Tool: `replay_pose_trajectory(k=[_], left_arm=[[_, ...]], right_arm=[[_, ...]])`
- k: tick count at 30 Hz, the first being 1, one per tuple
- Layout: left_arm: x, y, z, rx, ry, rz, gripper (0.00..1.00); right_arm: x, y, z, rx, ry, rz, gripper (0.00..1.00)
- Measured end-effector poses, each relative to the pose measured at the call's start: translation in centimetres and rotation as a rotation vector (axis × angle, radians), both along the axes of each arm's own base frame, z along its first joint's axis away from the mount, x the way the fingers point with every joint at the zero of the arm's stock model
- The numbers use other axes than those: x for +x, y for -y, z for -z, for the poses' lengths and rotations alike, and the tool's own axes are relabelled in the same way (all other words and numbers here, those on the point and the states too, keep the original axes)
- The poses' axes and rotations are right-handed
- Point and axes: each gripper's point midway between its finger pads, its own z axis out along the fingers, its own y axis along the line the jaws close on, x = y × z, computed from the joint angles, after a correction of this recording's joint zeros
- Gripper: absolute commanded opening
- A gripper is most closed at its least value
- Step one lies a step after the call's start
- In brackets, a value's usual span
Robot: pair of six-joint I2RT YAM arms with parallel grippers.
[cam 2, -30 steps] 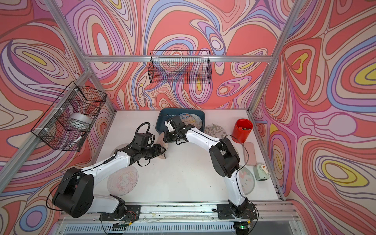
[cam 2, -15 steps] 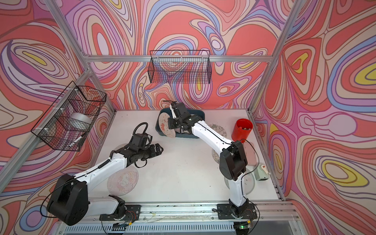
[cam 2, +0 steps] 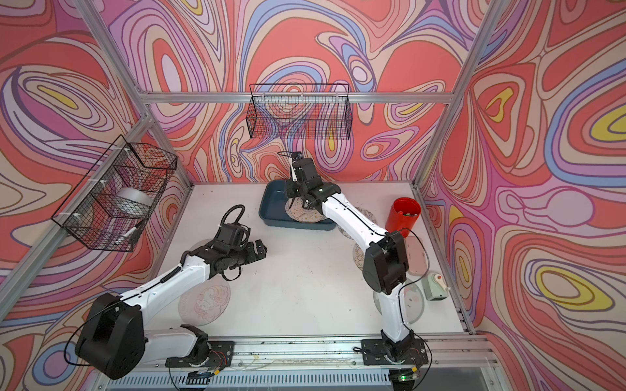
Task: Put the coasters into the storage box
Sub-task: Place the coaster in the storage box.
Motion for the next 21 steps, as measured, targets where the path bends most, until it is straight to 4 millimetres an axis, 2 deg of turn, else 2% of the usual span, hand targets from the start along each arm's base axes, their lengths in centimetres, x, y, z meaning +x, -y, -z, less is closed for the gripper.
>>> replay_pose_trajectory(k=[6,10,13,17,21], left_arm=[[-0.1,-0.4,0.0,0.016,0.0,-0.011,1.0],[-0.1,-0.6,0.0,0.028,-0.001,-0.014,1.0],[-0.3,-0.8,0.1,0.04,-0.004,-0.016,1.0],[-0.4,-1.1,0.3,0.054,-0.01,-0.022,1.0],[-0.5,-1.3,0.4,0.065,-0.016,-0.026,0.99]], right_arm=[[2.4,-0.6,5.5,-0.019,-0.056,0.001,0.0],[3.3,0.0,8.8,-0.046,-0.098,0.04,0.0],[3.9,1.4,10.1,-0.059,-0.114,0.093,0.0],[4.9,4.3,11.8,-0.066,-0.145,0.176,0.0],[5.8,7.0,14.2,-0.075,-0.192,0.247,0.0]])
